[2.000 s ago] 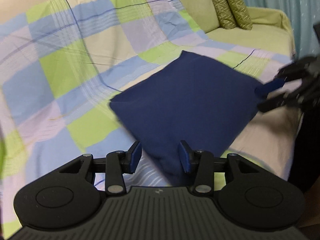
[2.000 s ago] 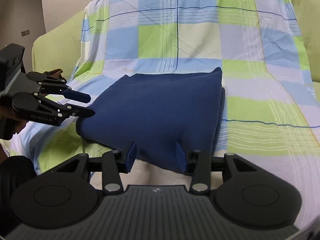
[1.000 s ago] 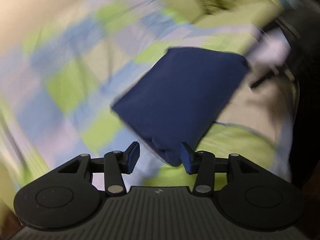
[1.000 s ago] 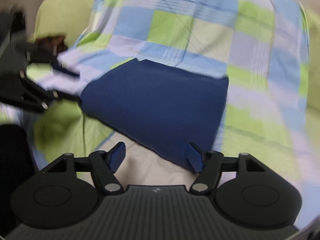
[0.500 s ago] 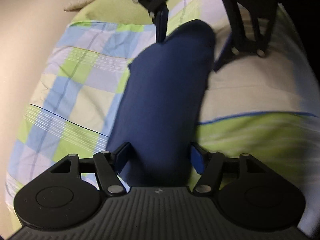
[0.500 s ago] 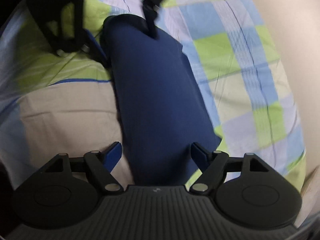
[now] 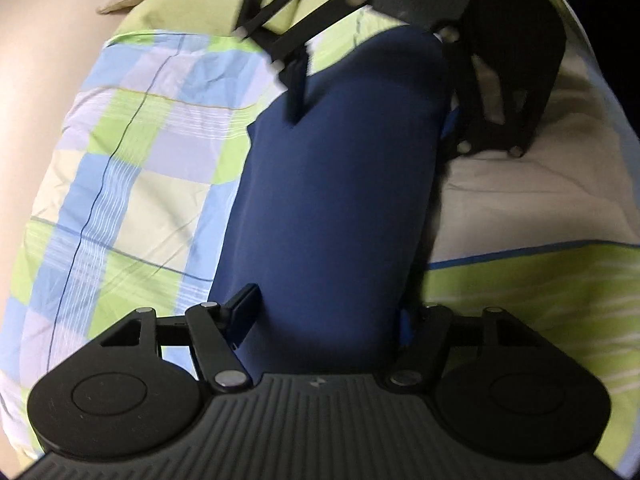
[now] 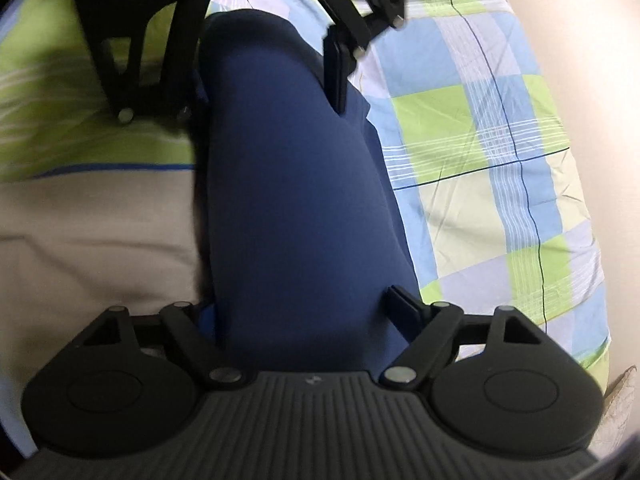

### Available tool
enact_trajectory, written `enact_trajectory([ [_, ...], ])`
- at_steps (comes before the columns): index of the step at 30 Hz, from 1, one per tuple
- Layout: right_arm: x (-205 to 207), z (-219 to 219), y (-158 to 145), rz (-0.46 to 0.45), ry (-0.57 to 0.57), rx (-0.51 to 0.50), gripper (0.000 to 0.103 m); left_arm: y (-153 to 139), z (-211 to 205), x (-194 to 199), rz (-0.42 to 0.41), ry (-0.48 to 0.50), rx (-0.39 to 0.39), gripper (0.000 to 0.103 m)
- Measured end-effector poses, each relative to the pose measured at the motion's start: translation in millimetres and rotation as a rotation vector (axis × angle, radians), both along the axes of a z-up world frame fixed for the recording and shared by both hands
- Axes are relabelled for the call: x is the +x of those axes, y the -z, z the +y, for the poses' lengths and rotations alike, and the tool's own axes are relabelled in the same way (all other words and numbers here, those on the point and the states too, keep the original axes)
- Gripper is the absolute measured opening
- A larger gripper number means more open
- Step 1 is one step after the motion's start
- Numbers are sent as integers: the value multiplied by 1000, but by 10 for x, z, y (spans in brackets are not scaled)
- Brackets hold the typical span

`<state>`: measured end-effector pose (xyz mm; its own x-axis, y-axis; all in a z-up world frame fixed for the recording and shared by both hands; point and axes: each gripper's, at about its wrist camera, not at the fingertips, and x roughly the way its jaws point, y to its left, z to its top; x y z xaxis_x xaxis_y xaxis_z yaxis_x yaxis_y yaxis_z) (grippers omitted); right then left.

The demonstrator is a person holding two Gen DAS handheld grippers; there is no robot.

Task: Fold clothes
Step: 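Lift the folded top with both grippers and carry it to the white table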

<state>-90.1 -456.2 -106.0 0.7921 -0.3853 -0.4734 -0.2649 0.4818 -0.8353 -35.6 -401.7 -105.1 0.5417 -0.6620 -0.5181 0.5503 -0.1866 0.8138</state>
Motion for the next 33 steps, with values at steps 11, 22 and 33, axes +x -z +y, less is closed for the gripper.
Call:
enact_trajectory([
  [11,-234,79,-400,14,-2,100,33,-401,304,-255,-5,64,47,46],
  [22,-1201,525,-1002,-106,67,98,31,-1008,734,-1142,-147,189,3,46],
  [33,-2668,274,-1492,-199,560,-23,31,-1502,-13,-2384,-174,705,-150,46],
])
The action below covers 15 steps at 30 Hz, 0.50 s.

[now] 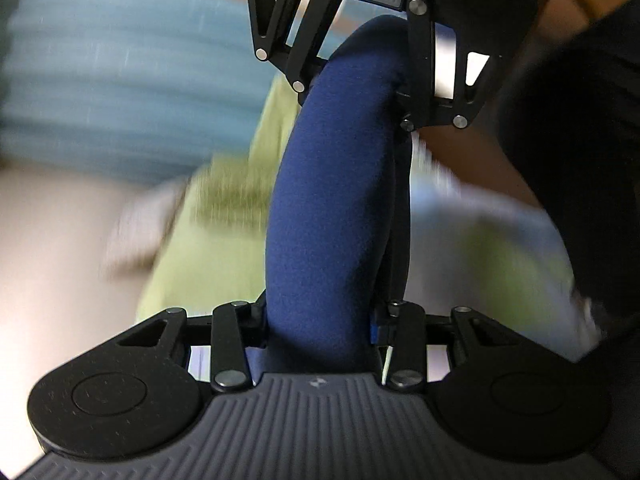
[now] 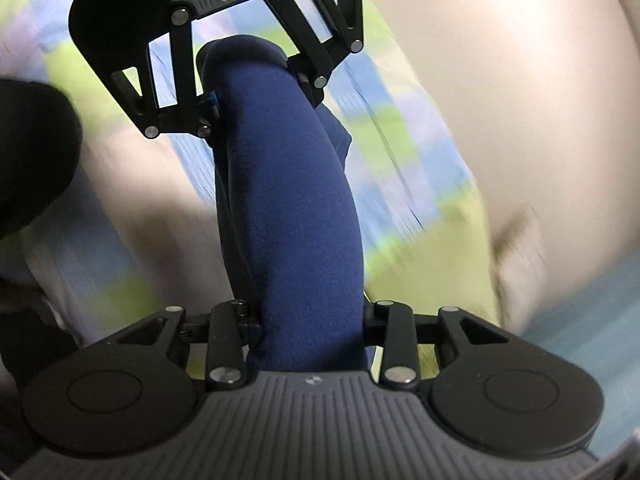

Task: Fold clothes
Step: 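Lift the folded top with both grippers and carry it to the white table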

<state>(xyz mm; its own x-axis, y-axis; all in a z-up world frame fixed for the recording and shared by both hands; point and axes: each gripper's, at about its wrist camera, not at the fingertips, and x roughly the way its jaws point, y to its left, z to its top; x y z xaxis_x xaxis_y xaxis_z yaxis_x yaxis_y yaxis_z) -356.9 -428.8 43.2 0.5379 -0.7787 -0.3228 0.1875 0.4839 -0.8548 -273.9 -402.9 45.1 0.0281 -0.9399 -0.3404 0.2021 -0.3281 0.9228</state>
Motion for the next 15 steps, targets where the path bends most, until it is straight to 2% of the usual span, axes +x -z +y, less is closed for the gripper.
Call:
enact_trajectory([
  [5,-894,-331,-145,3,272,-37,31,-185,-672,-946,18,270,-26,46],
  [7,-1439,-537,-217,17,416,-64,31,-260,-1045,-1483,50,401,-34,46],
  [9,-1800,-651,-249,24,499,-79,31,-270,-1379,-1939,84,507,-38,46],
  [12,-2378,-951,-162,34,670,-96,32,-129,-1733,-2373,109,600,-21,46],
  [15,-2666,-1179,144,56,781,-85,32,279,-2103,-2677,112,658,63,47],
])
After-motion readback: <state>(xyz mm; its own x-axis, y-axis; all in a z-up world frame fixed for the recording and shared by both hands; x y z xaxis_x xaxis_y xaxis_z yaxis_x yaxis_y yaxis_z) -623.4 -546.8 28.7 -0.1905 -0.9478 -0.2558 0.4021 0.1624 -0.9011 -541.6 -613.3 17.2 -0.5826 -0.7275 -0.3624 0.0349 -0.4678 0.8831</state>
